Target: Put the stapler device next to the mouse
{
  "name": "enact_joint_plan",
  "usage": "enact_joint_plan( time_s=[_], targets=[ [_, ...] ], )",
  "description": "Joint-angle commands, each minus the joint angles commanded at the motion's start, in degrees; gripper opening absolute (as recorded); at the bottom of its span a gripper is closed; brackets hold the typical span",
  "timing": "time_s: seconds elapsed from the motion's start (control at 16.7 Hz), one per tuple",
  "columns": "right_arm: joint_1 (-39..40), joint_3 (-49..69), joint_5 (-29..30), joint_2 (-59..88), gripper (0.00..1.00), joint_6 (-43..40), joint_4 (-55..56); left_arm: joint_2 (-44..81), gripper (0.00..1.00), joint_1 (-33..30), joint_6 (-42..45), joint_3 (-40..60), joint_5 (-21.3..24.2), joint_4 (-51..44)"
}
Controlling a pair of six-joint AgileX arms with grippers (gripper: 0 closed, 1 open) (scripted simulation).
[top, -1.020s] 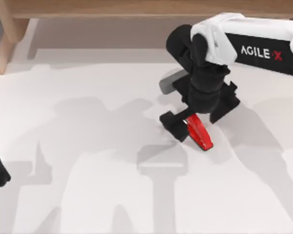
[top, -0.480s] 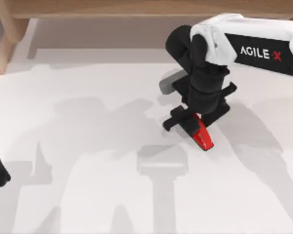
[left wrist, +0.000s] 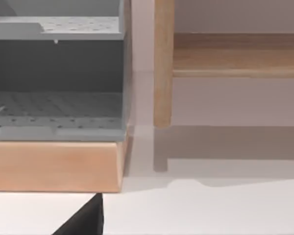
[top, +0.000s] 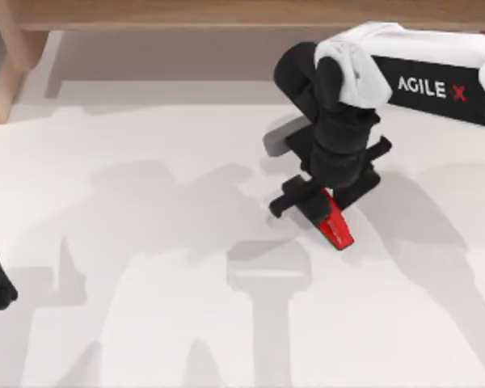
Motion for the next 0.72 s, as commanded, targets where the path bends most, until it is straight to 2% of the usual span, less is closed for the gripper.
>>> enact_joint_plan(
  time_s=[0.72],
  targets=[
    [-0.19,3.91,0.04,-1.87,0.00,-0.03,-5.71,0.00,1.00,0.00,0.00,0.00,0.00,0.00]
  ],
)
